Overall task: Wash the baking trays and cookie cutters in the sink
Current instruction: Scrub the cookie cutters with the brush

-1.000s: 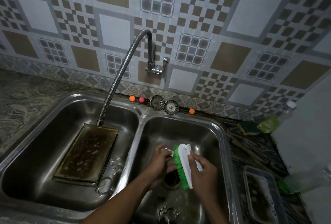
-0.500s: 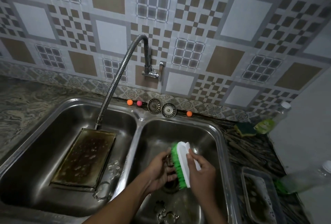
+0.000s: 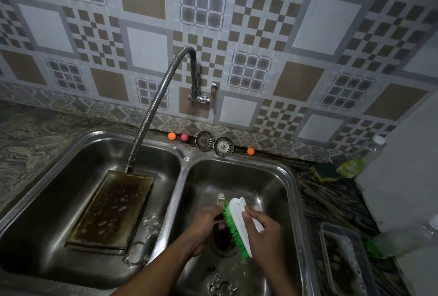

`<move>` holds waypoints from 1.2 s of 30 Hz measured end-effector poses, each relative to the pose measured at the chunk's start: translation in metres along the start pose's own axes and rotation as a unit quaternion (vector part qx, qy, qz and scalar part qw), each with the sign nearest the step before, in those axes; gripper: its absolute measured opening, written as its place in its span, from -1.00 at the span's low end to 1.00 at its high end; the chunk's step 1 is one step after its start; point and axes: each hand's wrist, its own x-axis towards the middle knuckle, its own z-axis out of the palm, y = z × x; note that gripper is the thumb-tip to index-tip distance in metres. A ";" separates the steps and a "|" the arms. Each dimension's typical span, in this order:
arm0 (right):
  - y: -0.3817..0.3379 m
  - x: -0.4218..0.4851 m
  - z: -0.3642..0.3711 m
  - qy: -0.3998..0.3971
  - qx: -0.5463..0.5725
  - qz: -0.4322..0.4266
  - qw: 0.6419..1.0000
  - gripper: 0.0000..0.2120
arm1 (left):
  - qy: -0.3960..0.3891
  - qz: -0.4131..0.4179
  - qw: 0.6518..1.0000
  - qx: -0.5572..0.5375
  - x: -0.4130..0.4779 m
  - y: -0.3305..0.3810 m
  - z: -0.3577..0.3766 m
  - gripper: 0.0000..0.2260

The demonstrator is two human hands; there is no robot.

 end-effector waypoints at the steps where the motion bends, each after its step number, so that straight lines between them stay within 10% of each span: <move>1: -0.001 0.000 0.000 0.010 0.006 -0.003 1.000 -0.83 | -0.003 0.012 1.000 0.007 0.001 0.000 -0.002 -0.75; 14: -0.002 0.015 -0.011 -0.020 -0.010 0.002 1.000 -0.85 | -0.170 -0.029 0.984 -0.040 -0.006 0.015 -0.012 -0.61; 36: -0.018 0.015 -0.005 0.007 -0.022 -0.013 1.000 -0.82 | -0.133 -0.045 0.969 -0.203 0.003 0.012 -0.015 -0.62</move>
